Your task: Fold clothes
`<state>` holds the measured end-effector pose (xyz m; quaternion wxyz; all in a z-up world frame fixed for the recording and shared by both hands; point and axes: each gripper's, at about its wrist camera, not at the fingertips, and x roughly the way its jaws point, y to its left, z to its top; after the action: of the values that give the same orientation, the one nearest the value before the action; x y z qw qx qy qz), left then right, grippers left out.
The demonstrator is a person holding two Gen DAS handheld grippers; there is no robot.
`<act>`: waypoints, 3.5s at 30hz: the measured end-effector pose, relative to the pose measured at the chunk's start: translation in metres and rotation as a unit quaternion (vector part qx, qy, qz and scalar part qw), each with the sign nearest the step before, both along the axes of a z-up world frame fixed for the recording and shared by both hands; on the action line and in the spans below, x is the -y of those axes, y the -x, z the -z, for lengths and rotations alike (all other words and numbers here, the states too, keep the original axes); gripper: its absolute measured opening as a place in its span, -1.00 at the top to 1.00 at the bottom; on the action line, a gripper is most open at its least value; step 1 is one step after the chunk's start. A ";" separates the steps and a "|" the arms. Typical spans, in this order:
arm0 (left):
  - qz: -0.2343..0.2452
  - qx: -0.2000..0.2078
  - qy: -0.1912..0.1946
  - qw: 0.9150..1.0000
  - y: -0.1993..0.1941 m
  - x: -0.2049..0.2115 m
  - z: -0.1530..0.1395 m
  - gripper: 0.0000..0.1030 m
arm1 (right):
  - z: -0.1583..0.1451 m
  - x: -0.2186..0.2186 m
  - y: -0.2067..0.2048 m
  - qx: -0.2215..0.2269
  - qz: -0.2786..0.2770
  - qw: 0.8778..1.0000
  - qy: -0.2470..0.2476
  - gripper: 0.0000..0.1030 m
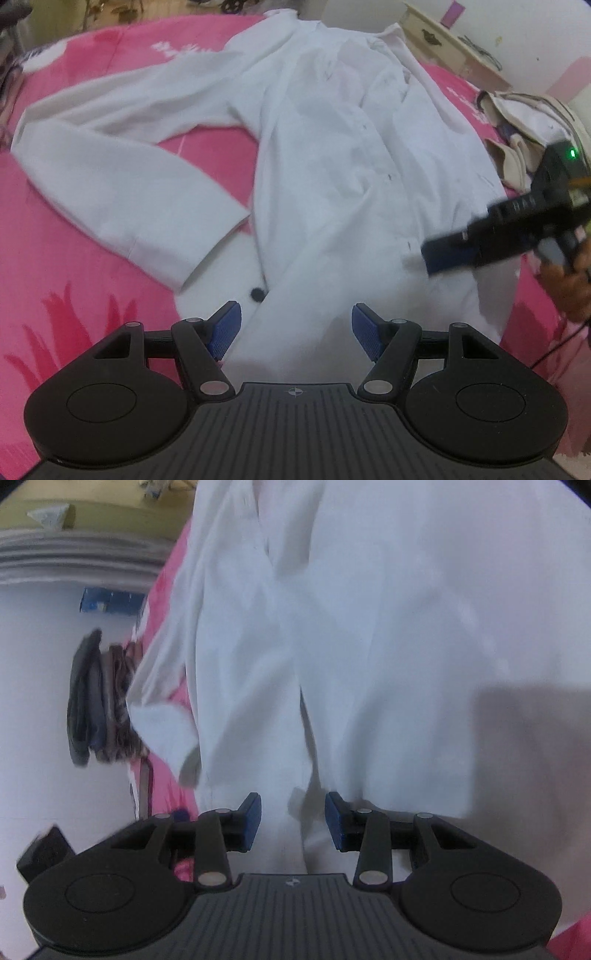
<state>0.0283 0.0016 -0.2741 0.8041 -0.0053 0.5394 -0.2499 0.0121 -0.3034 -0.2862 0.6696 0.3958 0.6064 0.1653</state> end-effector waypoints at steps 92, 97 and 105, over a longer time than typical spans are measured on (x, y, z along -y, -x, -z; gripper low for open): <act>0.041 -0.170 -0.032 0.984 0.042 0.006 0.020 1.00 | -0.045 0.026 0.056 0.019 -0.101 0.973 0.208 0.90; 0.060 -0.180 -0.069 0.979 0.041 0.022 0.031 1.00 | -0.032 0.022 0.058 0.007 -0.121 0.962 0.244 0.91; 0.041 -0.186 -0.042 0.981 0.032 0.016 0.021 0.55 | -0.066 0.019 0.048 0.063 -0.136 0.942 0.300 0.90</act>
<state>-0.0032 -0.0147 -0.2953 0.6781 0.0039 0.6894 -0.2547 -0.0360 -0.3221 -0.2206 0.7655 0.0794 0.6321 0.0897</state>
